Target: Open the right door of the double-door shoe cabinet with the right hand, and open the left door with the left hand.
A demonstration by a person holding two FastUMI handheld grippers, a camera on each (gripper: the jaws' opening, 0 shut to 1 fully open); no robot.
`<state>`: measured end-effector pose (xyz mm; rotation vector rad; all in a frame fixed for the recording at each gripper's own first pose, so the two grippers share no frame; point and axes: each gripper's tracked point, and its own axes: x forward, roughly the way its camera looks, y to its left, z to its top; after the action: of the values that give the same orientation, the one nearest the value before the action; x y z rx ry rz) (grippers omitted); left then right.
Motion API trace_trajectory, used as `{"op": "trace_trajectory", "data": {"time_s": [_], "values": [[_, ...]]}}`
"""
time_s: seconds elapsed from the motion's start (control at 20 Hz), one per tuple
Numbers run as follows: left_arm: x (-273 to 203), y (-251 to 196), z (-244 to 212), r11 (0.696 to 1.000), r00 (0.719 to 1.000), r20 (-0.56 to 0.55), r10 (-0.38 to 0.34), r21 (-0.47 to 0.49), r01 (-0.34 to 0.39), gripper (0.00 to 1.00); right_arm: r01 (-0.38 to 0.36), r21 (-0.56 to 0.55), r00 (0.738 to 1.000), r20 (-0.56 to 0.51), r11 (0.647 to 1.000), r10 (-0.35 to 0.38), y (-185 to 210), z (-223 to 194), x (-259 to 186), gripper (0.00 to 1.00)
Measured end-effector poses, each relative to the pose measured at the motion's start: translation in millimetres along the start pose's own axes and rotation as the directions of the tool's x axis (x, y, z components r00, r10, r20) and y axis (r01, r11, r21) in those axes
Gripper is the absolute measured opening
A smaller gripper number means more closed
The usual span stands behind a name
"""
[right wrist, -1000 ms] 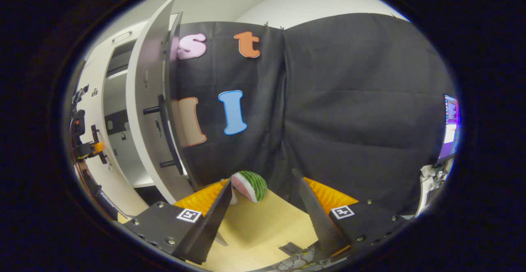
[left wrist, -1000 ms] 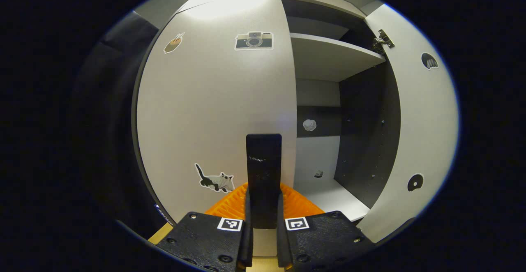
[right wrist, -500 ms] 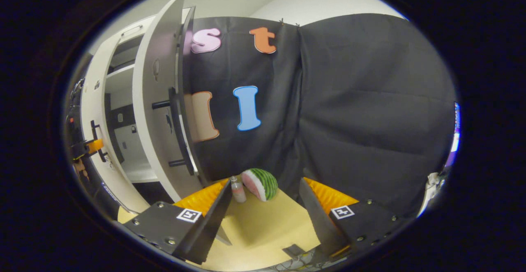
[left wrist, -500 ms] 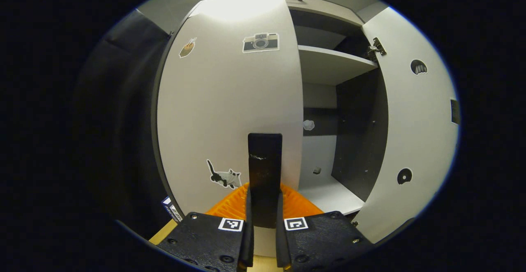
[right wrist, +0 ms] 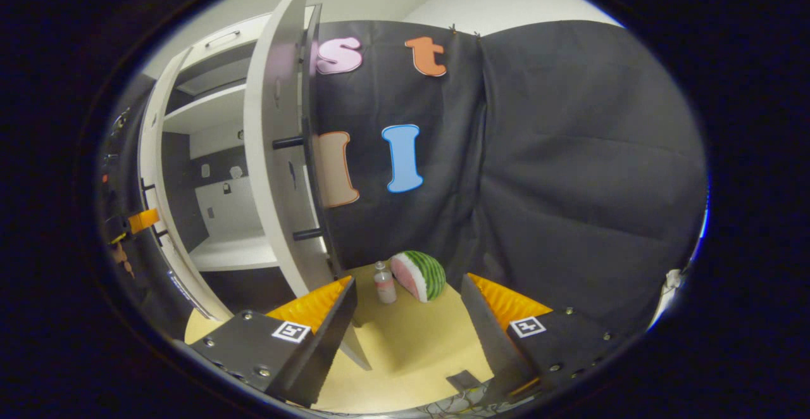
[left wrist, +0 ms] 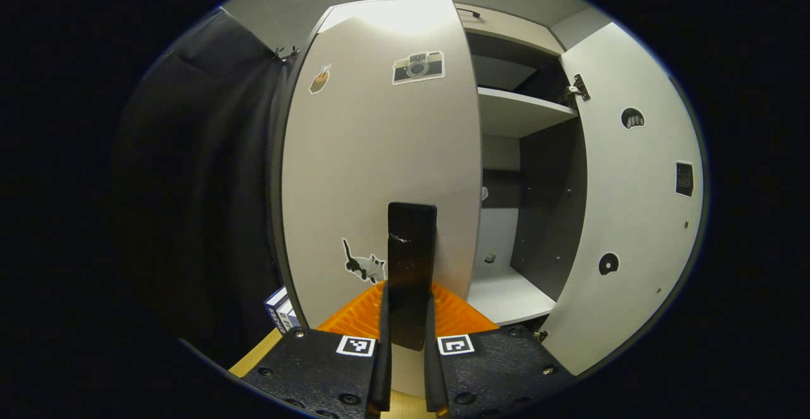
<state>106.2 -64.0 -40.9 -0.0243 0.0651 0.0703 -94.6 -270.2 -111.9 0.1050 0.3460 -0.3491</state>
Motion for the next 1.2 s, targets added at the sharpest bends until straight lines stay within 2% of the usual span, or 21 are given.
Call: {"op": "trace_trajectory", "data": {"time_s": [0.45, 0.85, 1.1, 1.2], "values": [[1.3, 8.4, 0.7, 1.0, 1.0, 0.01, 0.007, -0.004, -0.007, 0.17, -0.024, 0.043, 1.0, -0.015, 0.999, 0.025, 21.1, -12.1, -18.9, 0.99], [6.5, 13.8, 1.0, 1.0, 1.0, -0.003, 0.012, -0.003, -0.012, 0.14, -0.057, 0.057, 0.998, -0.014, 0.997, 0.058, 56.0, -21.1, -22.8, 0.99], [5.9, 28.4, 2.8, 0.995, 0.995, 0.001, 0.098, 0.023, -0.098, 0.09, -0.074, 0.064, 0.997, -0.013, 0.995, 0.075, 68.5, -23.4, -23.0, 0.99], [2.5, 48.9, 3.8, 0.991, 0.991, -0.002, 0.13, 0.023, -0.13, 0.03, -0.081, 0.068, 0.996, -0.015, 0.994, 0.082, 76.6, -24.1, -22.3, 0.99]]}}
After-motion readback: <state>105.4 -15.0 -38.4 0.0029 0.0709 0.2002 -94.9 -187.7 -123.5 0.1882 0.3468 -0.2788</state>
